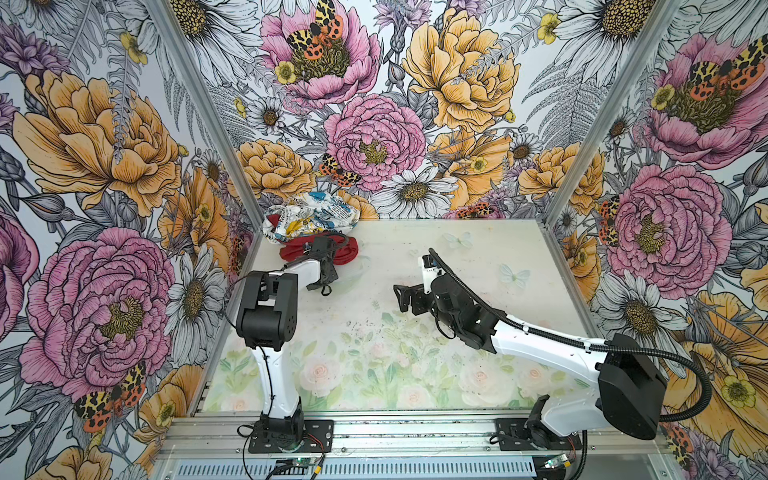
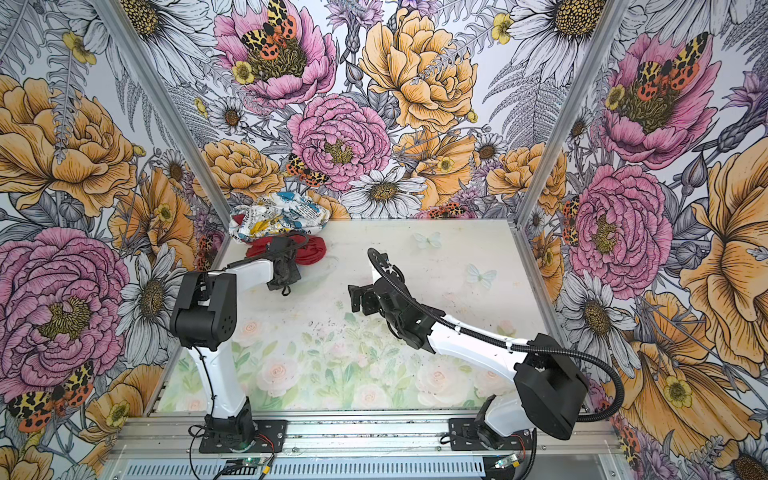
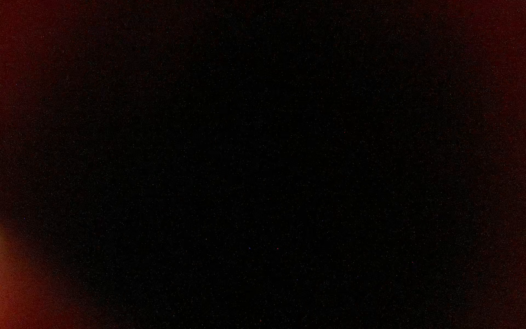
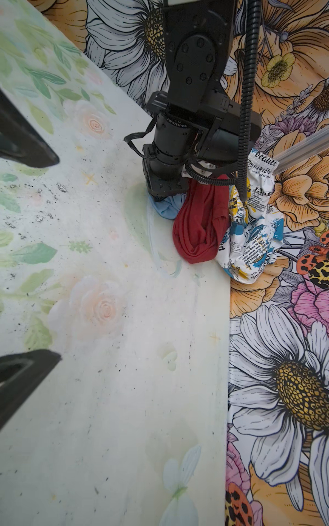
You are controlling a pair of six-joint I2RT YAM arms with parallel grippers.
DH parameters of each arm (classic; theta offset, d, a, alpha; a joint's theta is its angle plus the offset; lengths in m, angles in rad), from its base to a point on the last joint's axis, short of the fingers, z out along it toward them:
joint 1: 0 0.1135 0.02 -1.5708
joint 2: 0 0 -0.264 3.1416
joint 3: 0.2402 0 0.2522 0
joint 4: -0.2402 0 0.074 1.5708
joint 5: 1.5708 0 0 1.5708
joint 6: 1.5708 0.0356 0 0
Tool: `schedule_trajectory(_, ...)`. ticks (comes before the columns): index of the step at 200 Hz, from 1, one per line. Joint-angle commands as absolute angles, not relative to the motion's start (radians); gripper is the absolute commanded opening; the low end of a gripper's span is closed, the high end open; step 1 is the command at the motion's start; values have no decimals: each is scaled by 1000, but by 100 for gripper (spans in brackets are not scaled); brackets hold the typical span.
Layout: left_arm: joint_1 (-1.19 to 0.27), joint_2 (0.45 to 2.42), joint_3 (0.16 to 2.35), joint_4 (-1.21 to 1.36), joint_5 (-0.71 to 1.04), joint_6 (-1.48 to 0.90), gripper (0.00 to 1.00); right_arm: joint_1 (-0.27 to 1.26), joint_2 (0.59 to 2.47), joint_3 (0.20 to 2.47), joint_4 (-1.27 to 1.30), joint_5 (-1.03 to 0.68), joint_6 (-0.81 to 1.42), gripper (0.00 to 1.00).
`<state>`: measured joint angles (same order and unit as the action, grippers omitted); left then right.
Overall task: Pick out a specific cloth from the pile
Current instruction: 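Lower the left gripper into the pile and grasp the light blue cloth, then lift the light blue cloth and drop it on the open table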
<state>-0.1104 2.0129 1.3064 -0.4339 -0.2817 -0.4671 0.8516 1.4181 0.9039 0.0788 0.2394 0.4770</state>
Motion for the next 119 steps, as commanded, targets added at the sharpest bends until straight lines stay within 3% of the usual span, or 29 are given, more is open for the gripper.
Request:
schedule_trajectory(1,-94,2026,1332,-459,-270,-476,6,851,1377,882,72,271,457,99)
schedule_trajectory(6,-97,2013,1323,-451,-289,-482,0,850,1374,882,70,274,456,100)
schedule_trajectory(57,-185,1732,1301,-440,-482,-432,0,850,1375,892,58,290,457,100)
schedule_trajectory(119,-301,1574,1560,-453,-745,-337,0,852,1412,964,47,253,453,100)
